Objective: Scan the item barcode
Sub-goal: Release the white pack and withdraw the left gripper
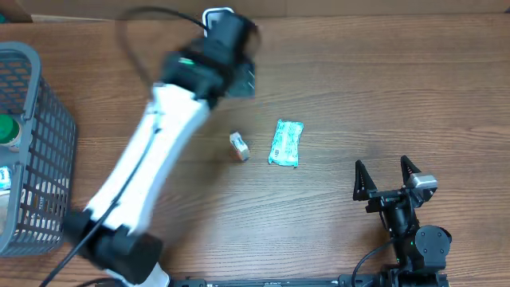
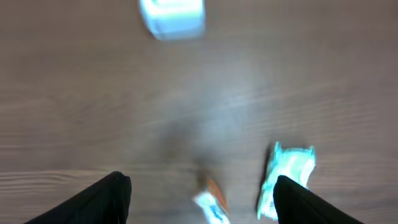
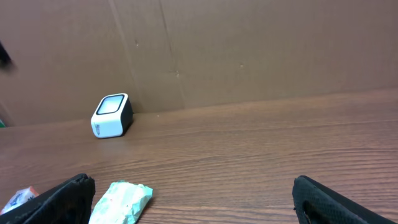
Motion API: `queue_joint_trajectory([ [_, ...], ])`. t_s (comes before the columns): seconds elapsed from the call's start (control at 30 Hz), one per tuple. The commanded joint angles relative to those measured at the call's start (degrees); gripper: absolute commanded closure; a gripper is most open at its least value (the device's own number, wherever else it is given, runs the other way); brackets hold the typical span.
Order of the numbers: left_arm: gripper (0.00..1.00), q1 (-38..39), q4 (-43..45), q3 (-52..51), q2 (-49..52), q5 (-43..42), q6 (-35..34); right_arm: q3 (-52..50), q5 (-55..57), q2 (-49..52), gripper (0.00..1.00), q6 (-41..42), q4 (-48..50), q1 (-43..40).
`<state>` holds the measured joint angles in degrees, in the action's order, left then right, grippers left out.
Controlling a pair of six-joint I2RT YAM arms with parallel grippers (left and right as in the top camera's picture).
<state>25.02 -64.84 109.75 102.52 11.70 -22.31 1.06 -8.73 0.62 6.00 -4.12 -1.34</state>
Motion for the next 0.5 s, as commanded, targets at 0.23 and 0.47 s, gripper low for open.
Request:
queue_joint_trajectory([
  [0.23, 0.25, -32.9, -7.9, 11.1, -10.7, -0.5, -5.1, -0.6, 0.3, -0.5, 0.00, 0.0, 0.3, 0.4],
  [0.47, 0.23, -56.9, -9.3, 11.0, -7.5, -9.4, -8.4, -0.6, 0.3, -0.5, 0.00, 0.0, 0.3, 0.4],
])
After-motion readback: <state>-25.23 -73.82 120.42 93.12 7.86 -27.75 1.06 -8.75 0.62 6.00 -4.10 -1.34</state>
